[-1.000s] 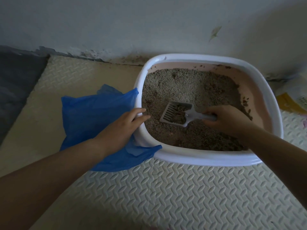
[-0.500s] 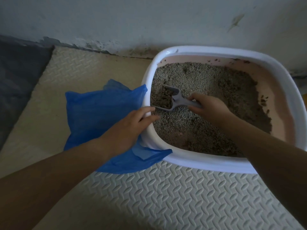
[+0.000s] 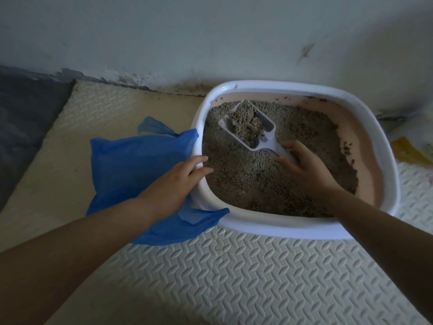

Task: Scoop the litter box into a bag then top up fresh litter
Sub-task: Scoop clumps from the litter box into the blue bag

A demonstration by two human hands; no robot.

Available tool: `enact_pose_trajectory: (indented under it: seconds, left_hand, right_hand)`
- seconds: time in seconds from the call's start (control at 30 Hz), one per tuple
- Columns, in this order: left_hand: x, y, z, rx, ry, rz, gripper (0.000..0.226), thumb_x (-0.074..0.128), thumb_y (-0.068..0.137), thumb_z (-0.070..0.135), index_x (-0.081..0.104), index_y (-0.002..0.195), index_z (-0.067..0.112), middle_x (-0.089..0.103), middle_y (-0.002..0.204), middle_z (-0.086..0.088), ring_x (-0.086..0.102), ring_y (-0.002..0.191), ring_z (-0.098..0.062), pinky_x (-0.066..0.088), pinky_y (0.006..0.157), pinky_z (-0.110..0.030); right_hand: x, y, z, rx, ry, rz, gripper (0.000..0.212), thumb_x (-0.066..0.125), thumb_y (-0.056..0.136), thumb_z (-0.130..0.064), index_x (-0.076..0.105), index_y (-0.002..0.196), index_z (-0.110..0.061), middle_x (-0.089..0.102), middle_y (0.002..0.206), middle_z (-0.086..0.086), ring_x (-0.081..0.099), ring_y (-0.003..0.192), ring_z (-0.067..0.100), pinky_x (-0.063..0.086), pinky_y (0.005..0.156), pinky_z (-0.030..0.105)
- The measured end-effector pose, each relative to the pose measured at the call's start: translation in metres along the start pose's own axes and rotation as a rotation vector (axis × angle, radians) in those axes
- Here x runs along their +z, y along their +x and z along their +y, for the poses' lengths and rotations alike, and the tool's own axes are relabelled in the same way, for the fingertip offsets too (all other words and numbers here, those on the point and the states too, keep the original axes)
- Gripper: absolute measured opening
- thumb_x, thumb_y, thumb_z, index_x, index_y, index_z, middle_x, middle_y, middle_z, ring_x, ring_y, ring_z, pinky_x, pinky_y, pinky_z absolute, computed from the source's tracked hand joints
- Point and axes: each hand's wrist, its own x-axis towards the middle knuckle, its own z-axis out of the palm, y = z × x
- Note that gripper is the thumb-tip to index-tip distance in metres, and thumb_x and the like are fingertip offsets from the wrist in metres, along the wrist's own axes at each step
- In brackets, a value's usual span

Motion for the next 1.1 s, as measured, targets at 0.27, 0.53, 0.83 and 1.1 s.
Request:
enact_pose_trajectory:
  seconds: [0.27, 0.53, 0.83, 1.1]
  left_hand:
    - [-0.004, 0.001, 0.004, -0.004, 0.029, -0.021, 0.087, 0.047, 0.071, -0.026, 0.038, 0.143, 0.023, 0.011, 0.153, 0.008, 0.029, 0.137, -0.020, 0.047, 0.095, -0.036]
    - [-0.005, 0.001, 0.005, -0.015, 0.035, -0.027, 0.086, 0.043, 0.072, -0.025, 0.037, 0.143, 0.023, 0.012, 0.155, 0.006, 0.026, 0.140, -0.020, 0.044, 0.099, -0.036]
    - [-0.004, 0.001, 0.005, -0.023, 0.023, -0.034, 0.083, 0.042, 0.075, -0.023, 0.036, 0.143, 0.024, 0.009, 0.154, 0.009, 0.024, 0.140, -0.018, 0.045, 0.099, -0.036]
    - [-0.002, 0.001, 0.003, -0.007, 0.023, -0.012, 0.083, 0.043, 0.072, -0.025, 0.039, 0.141, 0.022, 0.009, 0.151, 0.010, 0.029, 0.137, -0.021, 0.049, 0.093, -0.042]
  right_hand:
    - [-0.017, -0.031, -0.009, -0.003, -0.033, 0.131, 0.018, 0.058, 0.091, -0.033, 0.051, 0.107, -0.030, 0.060, 0.080, -0.010, 0.054, 0.064, 0.008, 0.045, 0.061, 0.036]
    - [-0.018, -0.048, -0.014, 0.006, -0.097, 0.158, 0.017, 0.057, 0.091, -0.035, 0.050, 0.107, -0.032, 0.059, 0.076, -0.010, 0.053, 0.062, 0.003, 0.042, 0.057, 0.031]
    - [-0.015, -0.050, -0.019, 0.094, -0.151, 0.198, 0.019, 0.054, 0.094, -0.031, 0.047, 0.110, -0.024, 0.058, 0.074, -0.004, 0.054, 0.062, 0.014, 0.042, 0.057, 0.037]
    - [0.014, -0.021, -0.026, 0.353, -0.086, 0.010, 0.015, 0.043, 0.098, -0.021, 0.040, 0.110, -0.012, 0.053, 0.076, 0.005, 0.044, 0.054, 0.016, 0.032, 0.045, 0.028]
